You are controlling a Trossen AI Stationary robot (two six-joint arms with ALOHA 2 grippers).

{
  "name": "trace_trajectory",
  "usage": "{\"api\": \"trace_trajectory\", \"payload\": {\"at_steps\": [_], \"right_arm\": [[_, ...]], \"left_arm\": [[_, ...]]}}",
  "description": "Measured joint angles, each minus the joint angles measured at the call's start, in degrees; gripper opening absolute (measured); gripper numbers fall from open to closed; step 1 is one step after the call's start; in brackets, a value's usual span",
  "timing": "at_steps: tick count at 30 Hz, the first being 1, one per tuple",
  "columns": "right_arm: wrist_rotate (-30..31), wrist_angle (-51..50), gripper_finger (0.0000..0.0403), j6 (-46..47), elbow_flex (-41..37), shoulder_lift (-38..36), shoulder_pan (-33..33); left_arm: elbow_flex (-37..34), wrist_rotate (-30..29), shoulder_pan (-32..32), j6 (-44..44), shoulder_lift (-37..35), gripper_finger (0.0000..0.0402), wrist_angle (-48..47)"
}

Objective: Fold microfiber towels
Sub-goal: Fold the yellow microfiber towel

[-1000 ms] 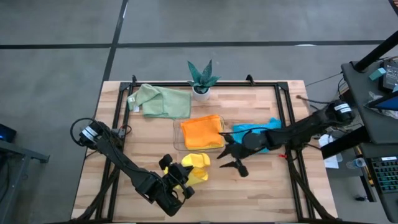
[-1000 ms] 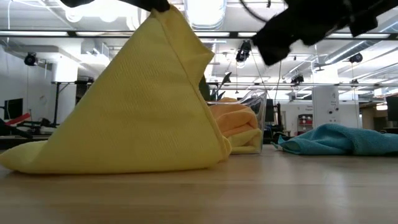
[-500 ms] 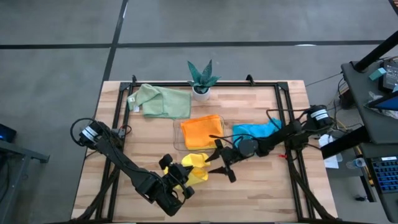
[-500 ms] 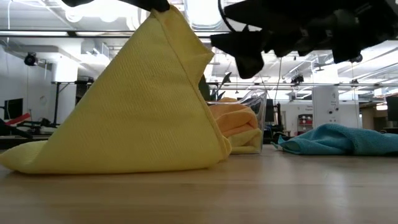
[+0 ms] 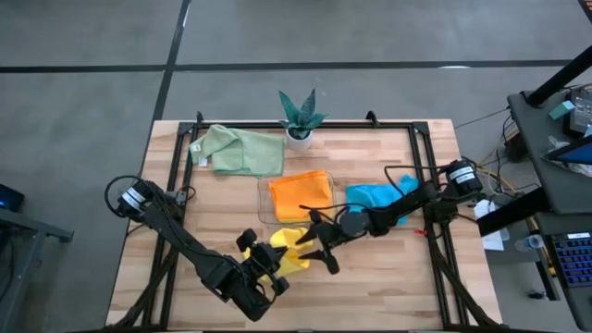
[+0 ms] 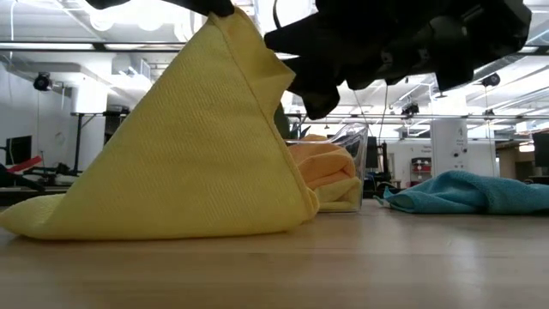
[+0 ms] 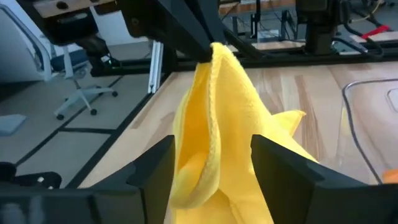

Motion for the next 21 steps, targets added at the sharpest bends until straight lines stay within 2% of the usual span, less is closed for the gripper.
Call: {"api": "trace_trajectory", "payload": {"at_steps": [5, 11, 13, 16, 21], "right_arm": [[0.04, -3.62, 0.0139, -1.09, 1.66, -0.07, 0.00], [0.05, -11.45, 0.0024, -4.63, 4.41, -0.30, 0.00], [0.01, -16.16, 0.0015, -6.07, 5.66, -1.20, 0.11], [0.00, -27.05, 0.0010, -9.52, 7.90, -3.62, 0.67], [-0.14, -47.48, 0.0009, -14.68, 11.45, -7.44, 2.91]], "left_arm": [[0.00, -1.42, 0.09, 0.09, 0.00, 0.0000, 0.07], [0.00, -1.73, 0.46, 0.09, 0.00, 0.0000, 0.44], [0.00, -0.98, 0.46, 0.07, 0.00, 0.0000, 0.44], [0.00, 3.17, 0.46, 0.02, -0.39, 0.0009, 0.46], [0.00, 10.40, 0.44, 1.03, -0.56, 0.0055, 0.31]]}}
